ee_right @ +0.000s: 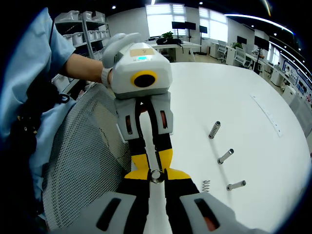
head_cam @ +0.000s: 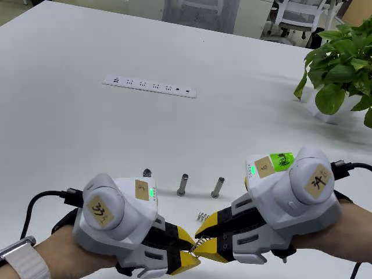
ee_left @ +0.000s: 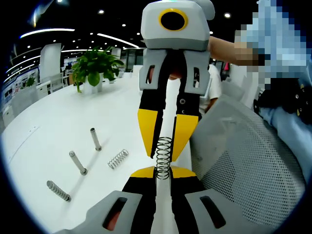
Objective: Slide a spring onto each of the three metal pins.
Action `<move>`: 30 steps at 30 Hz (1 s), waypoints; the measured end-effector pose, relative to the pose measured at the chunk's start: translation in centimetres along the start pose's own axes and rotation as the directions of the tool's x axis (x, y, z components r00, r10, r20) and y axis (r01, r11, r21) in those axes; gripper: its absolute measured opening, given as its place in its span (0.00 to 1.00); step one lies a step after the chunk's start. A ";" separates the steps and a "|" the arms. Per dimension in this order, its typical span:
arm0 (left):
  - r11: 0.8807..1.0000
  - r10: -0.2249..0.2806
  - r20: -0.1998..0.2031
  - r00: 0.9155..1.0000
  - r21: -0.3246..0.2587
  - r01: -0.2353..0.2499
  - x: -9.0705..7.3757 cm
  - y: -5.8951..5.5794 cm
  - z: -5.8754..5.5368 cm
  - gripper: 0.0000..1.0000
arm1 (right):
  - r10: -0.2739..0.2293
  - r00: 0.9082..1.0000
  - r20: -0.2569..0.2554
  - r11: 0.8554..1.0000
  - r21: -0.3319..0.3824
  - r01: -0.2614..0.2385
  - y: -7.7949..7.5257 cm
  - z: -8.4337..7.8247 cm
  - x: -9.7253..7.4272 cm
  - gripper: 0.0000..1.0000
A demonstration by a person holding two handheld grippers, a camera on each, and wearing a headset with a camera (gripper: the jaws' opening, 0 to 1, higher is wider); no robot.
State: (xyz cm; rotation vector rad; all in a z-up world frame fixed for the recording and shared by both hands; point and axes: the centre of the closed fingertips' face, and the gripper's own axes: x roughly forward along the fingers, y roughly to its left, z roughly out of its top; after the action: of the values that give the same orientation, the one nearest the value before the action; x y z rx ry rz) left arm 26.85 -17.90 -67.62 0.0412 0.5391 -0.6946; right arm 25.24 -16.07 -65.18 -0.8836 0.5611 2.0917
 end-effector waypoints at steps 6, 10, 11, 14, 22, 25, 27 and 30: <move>1.000 -0.002 -0.003 1.000 0.004 0.002 0.0 0.0 -0.1 0.09 | 0.013 0.997 -0.071 0.997 -0.076 -0.019 -0.2 -0.5 -0.3 0.17; 1.000 -0.010 -0.007 1.000 0.010 0.010 0.1 -0.1 -0.2 0.09 | 0.057 0.991 -0.124 0.992 -0.104 -0.070 0.2 -1.1 0.0 0.16; 1.000 -0.011 -0.007 1.000 0.011 0.011 0.2 -0.1 -0.2 0.09 | 0.061 0.990 -0.129 0.991 -0.108 -0.075 0.2 -1.1 0.1 0.16; 1.000 -0.016 -0.005 1.000 0.012 0.016 0.2 -0.2 -0.1 0.09 | 0.070 0.985 -0.156 0.989 -0.121 -0.089 0.2 -1.4 0.4 0.15; 1.000 -0.020 -0.002 1.000 0.022 0.020 0.4 -0.3 0.2 0.09 | 0.093 0.979 -0.183 0.985 -0.126 -0.117 0.3 -1.7 0.6 0.13; 1.000 -0.020 -0.001 1.000 0.020 0.020 0.4 -0.3 0.3 0.09 | 0.097 0.977 -0.188 0.984 -0.127 -0.123 0.4 -1.7 0.6 0.13; 1.000 -0.020 -0.002 1.000 0.022 0.020 0.4 -0.3 0.3 0.09 | 0.101 0.977 -0.189 0.984 -0.124 -0.125 0.4 -1.8 0.6 0.12; 1.000 -0.021 -0.001 1.000 0.014 0.021 0.5 -0.3 0.4 0.10 | 0.106 0.975 -0.193 0.984 -0.121 -0.131 0.4 -1.9 0.5 0.12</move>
State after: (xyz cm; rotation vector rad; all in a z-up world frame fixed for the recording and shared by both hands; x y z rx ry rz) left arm 27.11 -18.53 -67.49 0.0489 0.5359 -0.7186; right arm 25.46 -17.28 -66.78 -1.1563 0.5888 2.1884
